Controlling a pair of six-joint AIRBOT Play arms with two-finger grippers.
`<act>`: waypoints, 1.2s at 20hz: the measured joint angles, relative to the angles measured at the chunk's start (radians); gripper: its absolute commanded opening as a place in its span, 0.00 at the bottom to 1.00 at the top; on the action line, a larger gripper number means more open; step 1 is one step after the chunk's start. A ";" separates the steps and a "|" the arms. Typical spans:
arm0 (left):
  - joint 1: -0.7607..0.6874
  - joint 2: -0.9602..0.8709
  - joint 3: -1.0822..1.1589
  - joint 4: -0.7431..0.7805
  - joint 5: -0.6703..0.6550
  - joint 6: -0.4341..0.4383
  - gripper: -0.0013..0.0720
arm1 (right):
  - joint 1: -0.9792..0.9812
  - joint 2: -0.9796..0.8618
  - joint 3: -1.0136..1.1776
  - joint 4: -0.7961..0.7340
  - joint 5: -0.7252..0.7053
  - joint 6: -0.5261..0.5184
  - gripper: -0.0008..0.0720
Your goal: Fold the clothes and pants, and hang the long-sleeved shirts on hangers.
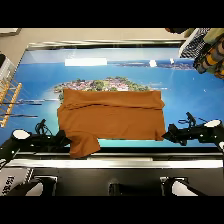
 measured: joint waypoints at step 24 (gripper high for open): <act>-0.019 -0.313 0.631 0.172 -0.179 0.023 0.03 | 0.100 -0.084 0.328 -0.080 0.019 0.051 0.05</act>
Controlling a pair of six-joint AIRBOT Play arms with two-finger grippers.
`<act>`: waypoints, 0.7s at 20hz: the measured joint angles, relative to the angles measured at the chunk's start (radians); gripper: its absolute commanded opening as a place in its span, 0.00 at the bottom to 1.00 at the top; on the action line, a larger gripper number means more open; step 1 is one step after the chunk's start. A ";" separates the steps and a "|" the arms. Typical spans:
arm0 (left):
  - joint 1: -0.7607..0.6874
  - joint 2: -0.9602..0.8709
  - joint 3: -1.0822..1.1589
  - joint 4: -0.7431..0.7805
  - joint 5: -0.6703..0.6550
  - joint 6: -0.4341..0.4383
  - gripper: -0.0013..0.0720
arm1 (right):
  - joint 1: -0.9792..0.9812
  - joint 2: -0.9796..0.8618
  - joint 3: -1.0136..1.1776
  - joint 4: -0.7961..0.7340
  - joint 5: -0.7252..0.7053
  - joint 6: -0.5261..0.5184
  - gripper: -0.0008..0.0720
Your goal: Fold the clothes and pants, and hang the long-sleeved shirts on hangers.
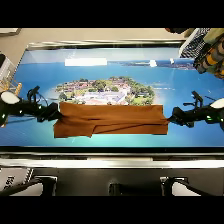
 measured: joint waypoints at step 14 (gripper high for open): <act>-0.024 -0.435 0.463 0.008 -0.080 0.015 0.17 | 0.122 -0.200 0.157 -0.085 -0.148 0.090 0.60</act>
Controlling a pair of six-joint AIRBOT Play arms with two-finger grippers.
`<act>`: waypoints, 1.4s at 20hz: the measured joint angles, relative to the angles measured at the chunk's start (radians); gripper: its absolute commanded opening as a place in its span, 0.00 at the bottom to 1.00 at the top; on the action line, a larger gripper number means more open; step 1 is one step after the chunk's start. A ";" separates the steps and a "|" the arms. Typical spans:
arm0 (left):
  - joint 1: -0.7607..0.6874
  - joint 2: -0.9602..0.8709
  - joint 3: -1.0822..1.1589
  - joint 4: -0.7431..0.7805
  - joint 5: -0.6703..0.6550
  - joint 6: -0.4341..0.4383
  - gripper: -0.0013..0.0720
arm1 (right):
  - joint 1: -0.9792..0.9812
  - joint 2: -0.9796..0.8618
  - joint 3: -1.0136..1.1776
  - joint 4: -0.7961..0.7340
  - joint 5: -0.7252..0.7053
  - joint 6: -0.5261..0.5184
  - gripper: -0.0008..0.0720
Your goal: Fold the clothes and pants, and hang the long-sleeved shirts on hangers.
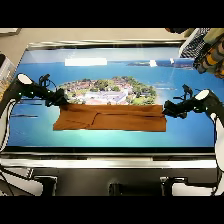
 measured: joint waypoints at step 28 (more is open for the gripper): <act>0.018 0.070 0.106 0.000 -0.018 -0.003 0.77 | -0.116 -0.203 0.089 0.237 0.220 -0.041 0.64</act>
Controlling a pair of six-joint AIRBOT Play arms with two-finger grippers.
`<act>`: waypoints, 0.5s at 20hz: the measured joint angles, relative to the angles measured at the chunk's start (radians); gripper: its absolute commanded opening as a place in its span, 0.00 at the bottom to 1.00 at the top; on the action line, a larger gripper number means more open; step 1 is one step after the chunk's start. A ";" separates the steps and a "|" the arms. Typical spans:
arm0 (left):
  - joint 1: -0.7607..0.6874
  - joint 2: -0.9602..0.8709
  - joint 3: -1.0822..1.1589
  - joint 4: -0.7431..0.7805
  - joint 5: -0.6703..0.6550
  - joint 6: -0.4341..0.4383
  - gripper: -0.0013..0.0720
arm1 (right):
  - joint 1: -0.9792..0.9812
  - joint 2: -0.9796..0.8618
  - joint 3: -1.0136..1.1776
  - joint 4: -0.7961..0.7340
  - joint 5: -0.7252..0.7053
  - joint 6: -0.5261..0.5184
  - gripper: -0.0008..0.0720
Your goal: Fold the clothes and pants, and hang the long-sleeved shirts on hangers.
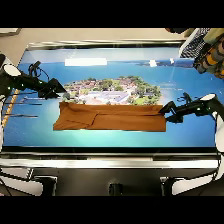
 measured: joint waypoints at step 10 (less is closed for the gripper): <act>-0.035 -0.001 -0.002 -0.025 0.011 -0.035 0.04 | 0.050 0.085 0.028 -0.029 -0.057 0.055 0.05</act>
